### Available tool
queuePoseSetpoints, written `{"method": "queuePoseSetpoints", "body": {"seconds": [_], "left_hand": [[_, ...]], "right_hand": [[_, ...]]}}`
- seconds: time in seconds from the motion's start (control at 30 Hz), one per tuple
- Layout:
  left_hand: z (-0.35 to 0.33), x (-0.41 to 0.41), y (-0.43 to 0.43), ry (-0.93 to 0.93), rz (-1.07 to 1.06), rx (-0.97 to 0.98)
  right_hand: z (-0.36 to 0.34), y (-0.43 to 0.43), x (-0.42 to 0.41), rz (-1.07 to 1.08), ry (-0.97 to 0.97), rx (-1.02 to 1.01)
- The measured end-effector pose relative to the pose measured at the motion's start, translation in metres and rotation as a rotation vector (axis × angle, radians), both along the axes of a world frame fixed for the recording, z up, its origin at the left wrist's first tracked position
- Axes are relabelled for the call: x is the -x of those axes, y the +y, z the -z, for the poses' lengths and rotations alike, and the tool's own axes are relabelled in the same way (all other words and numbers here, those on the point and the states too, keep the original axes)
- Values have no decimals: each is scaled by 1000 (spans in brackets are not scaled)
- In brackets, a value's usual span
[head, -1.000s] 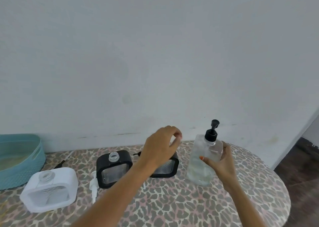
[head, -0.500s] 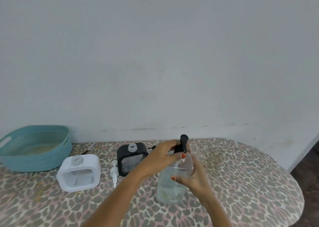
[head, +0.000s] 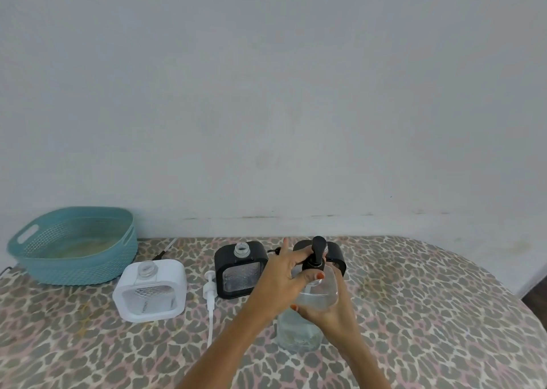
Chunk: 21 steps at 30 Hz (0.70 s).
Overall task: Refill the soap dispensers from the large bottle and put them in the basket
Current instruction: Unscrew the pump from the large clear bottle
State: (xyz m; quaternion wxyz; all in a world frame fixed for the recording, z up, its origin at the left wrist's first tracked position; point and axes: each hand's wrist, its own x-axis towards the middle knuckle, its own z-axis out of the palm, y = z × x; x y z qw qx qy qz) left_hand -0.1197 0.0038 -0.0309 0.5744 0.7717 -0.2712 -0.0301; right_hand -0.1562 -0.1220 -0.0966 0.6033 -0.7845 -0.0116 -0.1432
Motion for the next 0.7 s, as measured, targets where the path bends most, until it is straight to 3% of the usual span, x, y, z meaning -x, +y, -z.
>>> {"method": "queuePoseSetpoints", "body": {"seconds": [0.23, 0.33, 0.4, 0.57, 0.7], "left_hand": [[5, 29, -23, -92, -353, 97], [6, 27, -26, -186, -430, 114], [3, 20, -22, -149, -337, 27], [-16, 5, 5, 148, 221, -95], [-16, -5, 14, 170, 185, -91]], "right_hand": [[-2, 16, 4, 64, -39, -124], [2, 13, 4, 38, -12, -87], [4, 10, 3, 36, 4, -70], [3, 6, 1, 23, 44, -60], [1, 9, 3, 35, 56, -44]]}}
